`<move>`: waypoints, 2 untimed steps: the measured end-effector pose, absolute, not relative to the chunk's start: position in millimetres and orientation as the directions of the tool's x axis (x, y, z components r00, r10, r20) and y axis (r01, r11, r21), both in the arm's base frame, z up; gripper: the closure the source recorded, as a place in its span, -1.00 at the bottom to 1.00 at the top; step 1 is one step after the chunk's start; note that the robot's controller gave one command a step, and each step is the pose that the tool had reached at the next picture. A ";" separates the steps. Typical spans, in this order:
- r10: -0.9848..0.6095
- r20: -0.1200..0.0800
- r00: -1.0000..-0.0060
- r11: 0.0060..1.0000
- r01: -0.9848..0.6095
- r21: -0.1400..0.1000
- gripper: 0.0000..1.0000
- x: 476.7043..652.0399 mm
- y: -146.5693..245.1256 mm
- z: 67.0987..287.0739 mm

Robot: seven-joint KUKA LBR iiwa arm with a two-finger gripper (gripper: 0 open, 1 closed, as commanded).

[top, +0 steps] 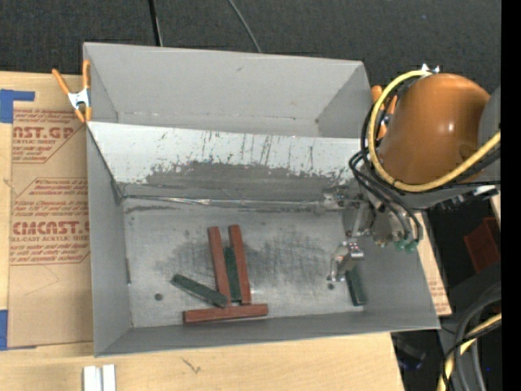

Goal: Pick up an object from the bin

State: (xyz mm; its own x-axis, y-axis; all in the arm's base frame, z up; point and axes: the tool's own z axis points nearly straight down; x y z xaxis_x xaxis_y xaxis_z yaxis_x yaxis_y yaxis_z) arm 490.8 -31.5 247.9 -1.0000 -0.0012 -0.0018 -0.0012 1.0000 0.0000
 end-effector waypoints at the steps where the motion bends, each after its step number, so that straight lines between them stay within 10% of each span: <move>1: -0.030 -0.007 -1.000 1.000 -0.030 -0.001 -1.00 493.7 -32.3 185.6; 2: 0.067 -0.001 -0.998 0.998 0.067 0.001 -1.00 483.4 4.2 129.7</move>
Offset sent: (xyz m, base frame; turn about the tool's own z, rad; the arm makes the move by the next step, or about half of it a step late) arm -0.0086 0.0377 -0.1198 0.0663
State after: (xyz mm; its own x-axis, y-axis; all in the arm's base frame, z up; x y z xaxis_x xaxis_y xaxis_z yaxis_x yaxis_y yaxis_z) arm 483.4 4.2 129.7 -0.9978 0.0669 -0.0008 0.0669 0.9978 0.0006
